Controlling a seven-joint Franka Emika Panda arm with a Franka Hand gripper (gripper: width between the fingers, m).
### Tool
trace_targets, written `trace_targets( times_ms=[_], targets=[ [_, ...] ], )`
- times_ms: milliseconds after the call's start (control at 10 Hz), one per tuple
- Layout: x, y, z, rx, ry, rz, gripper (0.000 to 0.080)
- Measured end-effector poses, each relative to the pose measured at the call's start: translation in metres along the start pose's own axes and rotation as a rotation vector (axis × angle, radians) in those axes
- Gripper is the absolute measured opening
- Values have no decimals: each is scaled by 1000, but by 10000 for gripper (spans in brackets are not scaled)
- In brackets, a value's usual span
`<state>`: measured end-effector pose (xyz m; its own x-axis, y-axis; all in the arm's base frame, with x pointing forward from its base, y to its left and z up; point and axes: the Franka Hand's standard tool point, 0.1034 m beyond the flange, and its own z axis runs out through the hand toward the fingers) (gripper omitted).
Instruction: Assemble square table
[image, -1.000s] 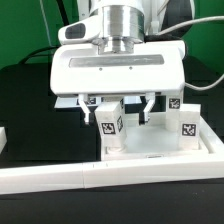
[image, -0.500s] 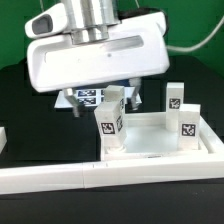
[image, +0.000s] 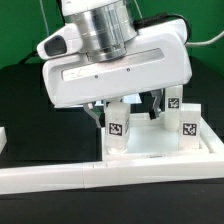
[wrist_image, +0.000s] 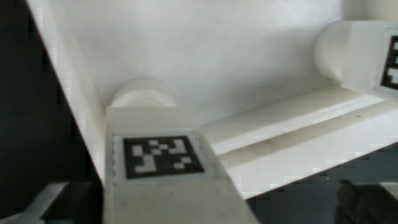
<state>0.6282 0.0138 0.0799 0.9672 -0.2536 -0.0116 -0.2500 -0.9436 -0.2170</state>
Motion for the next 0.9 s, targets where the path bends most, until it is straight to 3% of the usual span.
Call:
trace_targets(
  times_ms=[200, 300, 400, 700, 900],
  targets=[
    [0, 1, 1, -1, -1, -1, 425],
    [2, 3, -1, -4, 7, 81, 425],
    [3, 6, -1, -5, 8, 136, 330],
    [3, 11, -1, -10, 10, 335, 303],
    [4, 11, 1, -13, 35, 699, 299]
  ],
)
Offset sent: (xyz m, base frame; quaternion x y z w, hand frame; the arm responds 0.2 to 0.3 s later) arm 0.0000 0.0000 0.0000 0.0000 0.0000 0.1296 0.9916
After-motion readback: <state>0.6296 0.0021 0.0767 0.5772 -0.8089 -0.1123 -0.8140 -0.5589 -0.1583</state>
